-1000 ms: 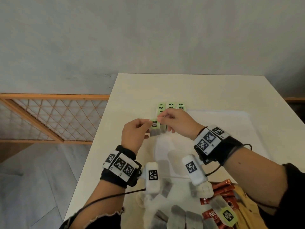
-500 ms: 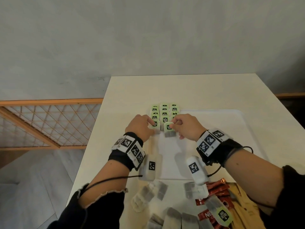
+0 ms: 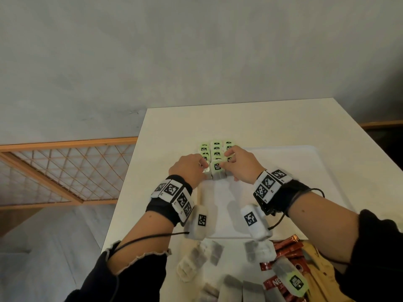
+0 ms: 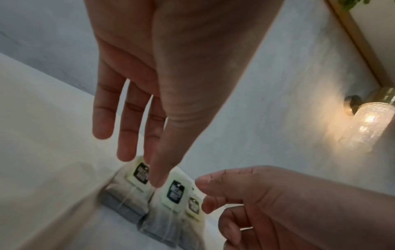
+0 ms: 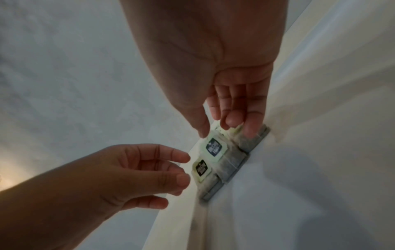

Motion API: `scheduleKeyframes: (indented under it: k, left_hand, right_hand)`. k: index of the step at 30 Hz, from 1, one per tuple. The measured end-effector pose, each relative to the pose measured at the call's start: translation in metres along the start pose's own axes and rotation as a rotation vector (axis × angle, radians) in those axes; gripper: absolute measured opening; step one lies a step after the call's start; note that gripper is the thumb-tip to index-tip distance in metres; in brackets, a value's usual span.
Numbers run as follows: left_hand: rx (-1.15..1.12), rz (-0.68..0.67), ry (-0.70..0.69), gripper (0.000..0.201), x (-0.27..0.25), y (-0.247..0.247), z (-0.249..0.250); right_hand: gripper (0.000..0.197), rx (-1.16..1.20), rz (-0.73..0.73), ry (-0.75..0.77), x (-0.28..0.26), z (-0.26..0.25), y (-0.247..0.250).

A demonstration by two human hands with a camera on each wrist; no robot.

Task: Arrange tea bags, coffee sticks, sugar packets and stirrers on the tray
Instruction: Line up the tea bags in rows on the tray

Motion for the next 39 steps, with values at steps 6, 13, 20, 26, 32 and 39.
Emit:
scheduleKeyframes:
  k: [6,13,20,26,32,39]
  left_hand:
    - [-0.003,0.004,-0.085,0.019,-0.048,0.011,0.029]
    - [-0.035,-0.178,-0.272,0.035,-0.126,-0.013,0.046]
    - [0.148,-0.295,-0.312,0.024,-0.182,-0.05,0.027]
    - [0.324,-0.372,-0.145,0.056,-0.202,-0.08,0.011]
    - [0.253,-0.251,-0.126,0.036,-0.214,-0.088,0.017]
    - [-0.066,-0.013,-0.116,0.018,-0.219,-0.077,0.027]
  right_hand:
    - [0.033,-0.032,-0.055,0.031,-0.051,-0.009,0.02]
    - [0.028,-0.12,-0.28,0.052,-0.142,0.006,0.007]
    - [0.017,-0.183,-0.444,0.096,-0.207,0.022,-0.004]
    - [0.056,-0.346,-0.466,0.07,-0.238,0.038,-0.017]
    - [0.026,-0.578,-0.306,0.165,-0.247,0.04,-0.02]
    - [0.023,-0.432,-0.13,0.163,-0.251,0.025,-0.005]
Point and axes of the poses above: each hand's wrist, its own x-axis towards the middle knuckle, its own y-axis out of the back of the hand, z = x × y, the point moved 5 cm from there along x, towards the middle knuckle, and after that the axes turned 6 degrees about x, right-handed, at the moved point
